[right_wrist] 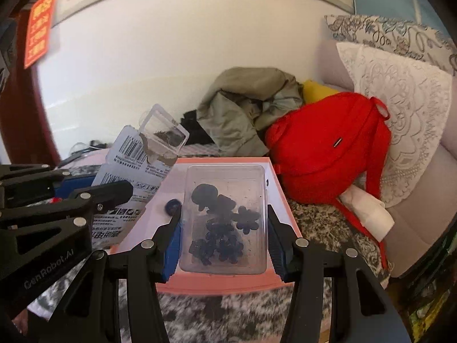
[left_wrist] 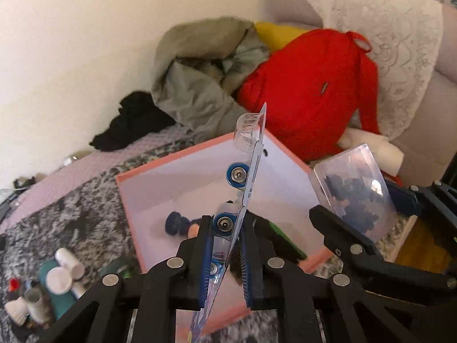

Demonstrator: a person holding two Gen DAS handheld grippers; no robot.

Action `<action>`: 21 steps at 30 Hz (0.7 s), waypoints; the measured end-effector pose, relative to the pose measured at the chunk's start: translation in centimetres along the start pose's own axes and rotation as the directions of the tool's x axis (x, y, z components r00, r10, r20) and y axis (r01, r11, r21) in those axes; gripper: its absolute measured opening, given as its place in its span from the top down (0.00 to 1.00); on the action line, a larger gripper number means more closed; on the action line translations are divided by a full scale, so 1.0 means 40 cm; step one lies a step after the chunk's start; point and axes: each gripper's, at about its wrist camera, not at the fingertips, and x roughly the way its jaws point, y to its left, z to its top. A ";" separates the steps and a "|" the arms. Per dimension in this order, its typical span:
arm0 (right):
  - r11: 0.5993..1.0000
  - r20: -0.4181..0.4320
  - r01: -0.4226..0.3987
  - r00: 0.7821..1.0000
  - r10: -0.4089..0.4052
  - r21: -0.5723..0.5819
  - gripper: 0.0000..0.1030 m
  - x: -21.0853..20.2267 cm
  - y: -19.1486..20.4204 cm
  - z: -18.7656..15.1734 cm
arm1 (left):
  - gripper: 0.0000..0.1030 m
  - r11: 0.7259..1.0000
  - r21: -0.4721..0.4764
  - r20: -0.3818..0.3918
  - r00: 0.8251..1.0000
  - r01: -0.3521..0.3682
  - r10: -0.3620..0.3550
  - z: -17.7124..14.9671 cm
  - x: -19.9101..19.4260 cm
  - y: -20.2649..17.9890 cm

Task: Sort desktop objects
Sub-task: 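Drop the plastic box from right tool while left tool drops batteries into pink box, then move both tools back over the remaining items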

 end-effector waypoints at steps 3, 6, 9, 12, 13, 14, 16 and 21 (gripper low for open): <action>1.000 -0.057 0.005 0.998 -0.004 0.016 0.46 0.140 -0.006 0.020 | 0.88 1.000 -0.023 -0.061 0.998 0.009 -0.011 0.018 0.130 0.035; 0.999 -0.139 -0.006 0.990 0.012 0.046 0.46 0.297 -0.008 0.025 | 0.87 0.999 -0.043 -0.141 0.990 0.019 -0.025 0.012 0.256 0.067; 0.998 -0.272 0.001 0.962 0.014 0.055 0.43 0.453 -0.003 0.001 | 0.63 0.996 -0.091 -0.238 0.971 0.015 -0.037 -0.008 0.373 0.110; 0.996 -0.353 0.065 0.935 -0.039 0.063 0.27 0.543 -0.014 -0.029 | 0.21 0.990 -0.134 -0.228 0.974 -0.033 0.002 -0.020 0.402 0.156; 0.995 -0.370 0.076 0.928 -0.047 0.063 0.23 0.561 -0.018 -0.041 | 0.21 0.988 -0.152 -0.220 0.976 -0.038 0.004 -0.022 0.405 0.170; 0.995 -0.380 0.075 0.924 -0.044 0.067 0.23 0.570 -0.021 -0.048 | 0.21 0.986 -0.160 -0.219 0.976 -0.038 0.002 -0.023 0.406 0.177; 0.994 -0.375 0.078 0.926 -0.044 0.077 0.20 0.567 -0.023 -0.045 | 0.21 0.984 -0.171 -0.218 0.976 -0.039 0.001 -0.022 0.401 0.187; 0.994 -0.319 0.099 0.944 -0.082 0.037 0.18 0.499 0.012 -0.017 | 0.21 0.982 -0.183 -0.187 0.982 -0.046 0.011 -0.029 0.316 0.203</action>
